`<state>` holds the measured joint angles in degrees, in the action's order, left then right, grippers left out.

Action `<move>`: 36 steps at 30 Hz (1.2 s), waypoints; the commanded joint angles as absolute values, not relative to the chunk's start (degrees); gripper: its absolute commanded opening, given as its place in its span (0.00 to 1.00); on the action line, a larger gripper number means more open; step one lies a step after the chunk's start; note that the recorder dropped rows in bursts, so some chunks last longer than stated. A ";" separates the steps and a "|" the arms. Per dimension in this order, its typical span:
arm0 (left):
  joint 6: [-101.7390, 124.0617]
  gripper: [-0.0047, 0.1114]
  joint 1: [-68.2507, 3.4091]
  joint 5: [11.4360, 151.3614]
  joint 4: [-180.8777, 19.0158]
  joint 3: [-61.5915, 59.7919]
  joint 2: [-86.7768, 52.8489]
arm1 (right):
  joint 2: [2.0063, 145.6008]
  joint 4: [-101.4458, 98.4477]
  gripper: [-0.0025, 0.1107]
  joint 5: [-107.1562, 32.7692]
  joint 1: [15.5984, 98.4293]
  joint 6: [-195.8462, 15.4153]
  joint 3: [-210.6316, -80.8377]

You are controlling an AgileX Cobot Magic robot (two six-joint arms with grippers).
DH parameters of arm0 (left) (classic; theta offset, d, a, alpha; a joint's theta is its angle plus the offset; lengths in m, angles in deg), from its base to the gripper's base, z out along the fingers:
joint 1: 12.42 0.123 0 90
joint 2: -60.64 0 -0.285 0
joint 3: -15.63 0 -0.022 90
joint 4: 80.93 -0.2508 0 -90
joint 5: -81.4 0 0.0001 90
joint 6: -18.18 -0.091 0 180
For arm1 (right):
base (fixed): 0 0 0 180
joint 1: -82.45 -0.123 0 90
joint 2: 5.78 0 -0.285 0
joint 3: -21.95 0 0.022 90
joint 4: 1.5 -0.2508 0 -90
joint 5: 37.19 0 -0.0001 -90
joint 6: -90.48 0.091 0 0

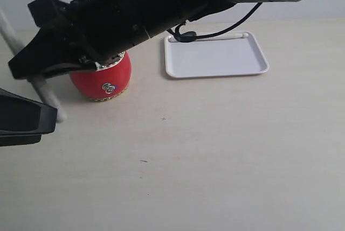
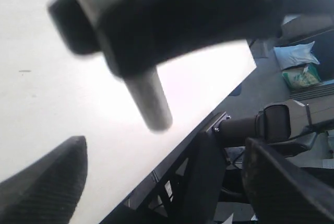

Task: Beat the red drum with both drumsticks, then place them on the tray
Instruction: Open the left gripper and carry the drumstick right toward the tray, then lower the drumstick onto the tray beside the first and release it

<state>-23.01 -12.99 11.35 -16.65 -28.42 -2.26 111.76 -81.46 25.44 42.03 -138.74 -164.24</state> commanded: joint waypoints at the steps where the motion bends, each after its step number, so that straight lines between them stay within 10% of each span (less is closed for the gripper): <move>1: -17.48 0.71 -13.09 11.44 -22.87 -28.06 -1.79 | 111.81 -80.62 0.02 13.36 47.05 -127.63 -163.98; 15: -13.86 0.71 -13.09 11.44 -23.38 -28.06 -1.79 | 118.49 -82.69 0.02 -40.04 57.54 -72.29 -163.98; 36: -6.88 0.71 -13.09 11.44 -23.19 -28.06 -1.79 | 136.96 -72.60 0.02 -23.36 63.95 -64.69 -173.24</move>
<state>-7.06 -12.99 11.35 -23.70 -28.42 -2.26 135.81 -73.39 -28.07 63.31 -62.11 -171.46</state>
